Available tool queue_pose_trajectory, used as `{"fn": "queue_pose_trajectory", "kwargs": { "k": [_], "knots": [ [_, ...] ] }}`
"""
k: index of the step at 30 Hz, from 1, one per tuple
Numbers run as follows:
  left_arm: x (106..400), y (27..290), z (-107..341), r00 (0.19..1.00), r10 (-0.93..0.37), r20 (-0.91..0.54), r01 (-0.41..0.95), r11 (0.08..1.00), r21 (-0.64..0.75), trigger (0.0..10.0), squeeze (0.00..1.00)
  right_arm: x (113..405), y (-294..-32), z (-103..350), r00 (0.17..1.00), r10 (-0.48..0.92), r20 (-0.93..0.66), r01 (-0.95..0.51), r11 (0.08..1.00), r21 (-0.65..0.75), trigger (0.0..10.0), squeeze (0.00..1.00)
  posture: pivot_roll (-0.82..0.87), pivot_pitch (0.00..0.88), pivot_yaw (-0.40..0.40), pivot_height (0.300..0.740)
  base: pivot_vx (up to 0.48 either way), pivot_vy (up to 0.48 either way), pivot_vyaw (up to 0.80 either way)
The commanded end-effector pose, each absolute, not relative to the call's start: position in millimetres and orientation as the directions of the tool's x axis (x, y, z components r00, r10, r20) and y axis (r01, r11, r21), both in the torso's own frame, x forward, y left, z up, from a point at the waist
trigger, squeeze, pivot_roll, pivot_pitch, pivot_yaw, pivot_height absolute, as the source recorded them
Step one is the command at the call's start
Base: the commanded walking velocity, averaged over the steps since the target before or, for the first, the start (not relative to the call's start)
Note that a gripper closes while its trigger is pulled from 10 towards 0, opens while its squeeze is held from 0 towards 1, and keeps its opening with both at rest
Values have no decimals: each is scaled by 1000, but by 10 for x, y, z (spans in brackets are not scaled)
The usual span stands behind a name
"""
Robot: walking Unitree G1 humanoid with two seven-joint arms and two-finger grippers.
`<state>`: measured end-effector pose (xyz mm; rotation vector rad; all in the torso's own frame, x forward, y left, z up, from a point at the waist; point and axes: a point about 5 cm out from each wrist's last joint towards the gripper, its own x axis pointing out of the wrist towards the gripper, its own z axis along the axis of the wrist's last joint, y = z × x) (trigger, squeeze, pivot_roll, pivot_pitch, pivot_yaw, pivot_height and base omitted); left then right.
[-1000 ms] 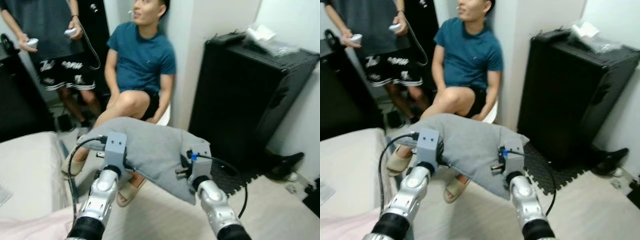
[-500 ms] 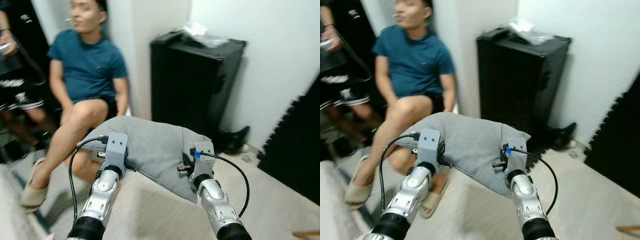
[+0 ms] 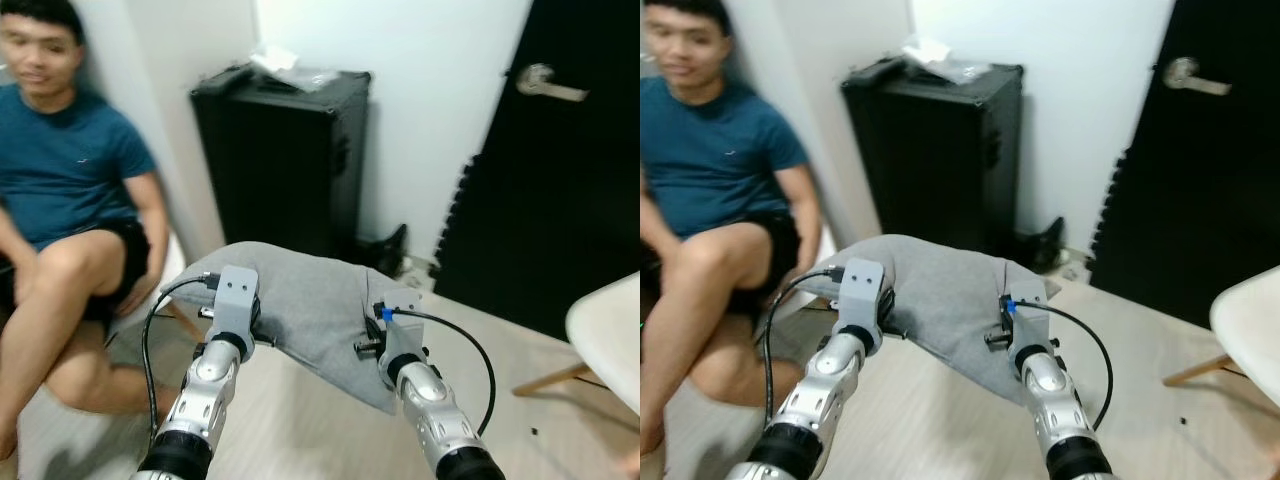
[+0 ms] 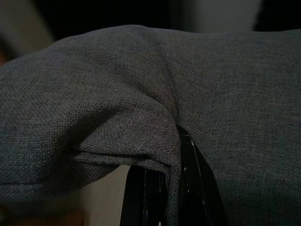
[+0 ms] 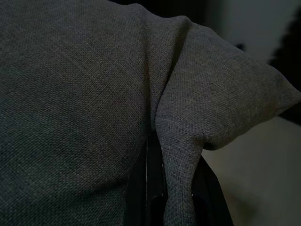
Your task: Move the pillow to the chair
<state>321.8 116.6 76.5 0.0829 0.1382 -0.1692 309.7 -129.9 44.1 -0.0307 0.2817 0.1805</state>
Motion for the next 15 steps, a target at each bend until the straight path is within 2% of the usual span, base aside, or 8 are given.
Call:
{"fn": "queue_pose_trajectory", "kwargs": {
  "k": [1, 10, 15],
  "knots": [
    [3239, 1134, 813, 974, -184, -129, 194, 978, 71, 10000, 0, 3123, -1217, 509, 949, 196, -247, -204, 979, -6, 10000, 0, 3, 44, 65, 740, 0, 0, -800],
    [3212, 1105, 763, 966, -200, -162, 210, 976, 49, 10000, 0, 3089, -1139, 483, 931, 258, -260, -275, 961, -32, 10000, 0, 0, 44, 63, 740, 0, 0, -800],
    [3187, 1101, 734, 967, -178, -182, 194, 978, 72, 10000, 0, 3098, -1219, 490, 946, 191, -261, -202, 979, -16, 10000, 0, 4, 52, 51, 740, 0, 0, -800]
  ]
}}
